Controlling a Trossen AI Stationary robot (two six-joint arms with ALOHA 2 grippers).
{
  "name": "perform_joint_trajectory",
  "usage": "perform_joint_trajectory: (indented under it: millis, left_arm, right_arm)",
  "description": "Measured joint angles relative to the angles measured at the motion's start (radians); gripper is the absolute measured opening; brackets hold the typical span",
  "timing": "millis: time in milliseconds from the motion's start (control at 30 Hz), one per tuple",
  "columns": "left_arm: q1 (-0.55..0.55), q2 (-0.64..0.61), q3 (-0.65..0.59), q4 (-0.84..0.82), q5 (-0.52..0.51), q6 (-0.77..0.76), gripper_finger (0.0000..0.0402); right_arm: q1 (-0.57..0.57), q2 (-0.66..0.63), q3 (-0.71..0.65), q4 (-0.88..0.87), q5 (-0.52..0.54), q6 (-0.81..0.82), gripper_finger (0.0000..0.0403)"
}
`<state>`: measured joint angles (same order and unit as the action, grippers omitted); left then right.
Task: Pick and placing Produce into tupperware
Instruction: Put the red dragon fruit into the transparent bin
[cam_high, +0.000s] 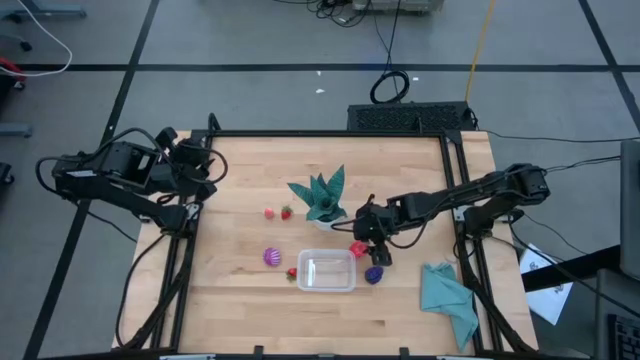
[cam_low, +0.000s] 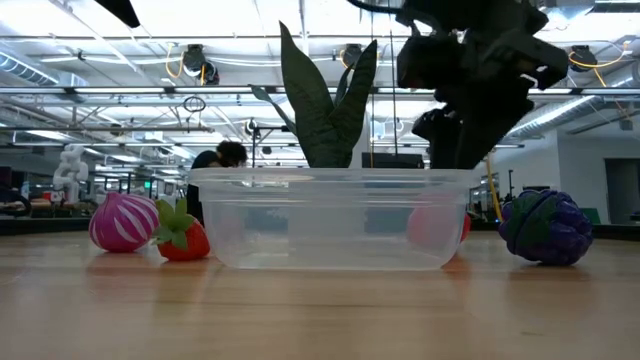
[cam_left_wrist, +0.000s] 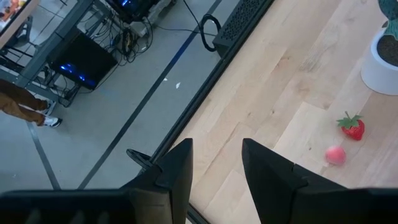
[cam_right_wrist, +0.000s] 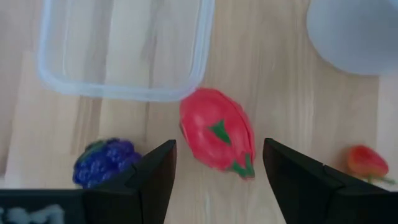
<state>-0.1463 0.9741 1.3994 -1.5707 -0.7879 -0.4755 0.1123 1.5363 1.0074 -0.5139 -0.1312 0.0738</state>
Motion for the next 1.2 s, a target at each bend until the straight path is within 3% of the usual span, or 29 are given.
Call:
perform_joint_trajectory:
  millis: [600,1000,1200]
  left_arm:
    - [0.0,0.0,0.0,0.0,-0.006,0.0,0.0145]
    - [0.0,0.0,0.0,0.0,-0.006,0.0,0.0145]
    - [0.0,0.0,0.0,0.0,-0.001,0.0,0.0145]
  right_arm:
    - [0.01,0.001,0.042,-0.043,0.0,-0.008,0.0231]
    - [0.04,0.144,0.095,-0.039,-0.001,-0.031,0.0231]
    - [0.04,0.158,0.11,-0.036,-0.001,-0.059,0.0231]
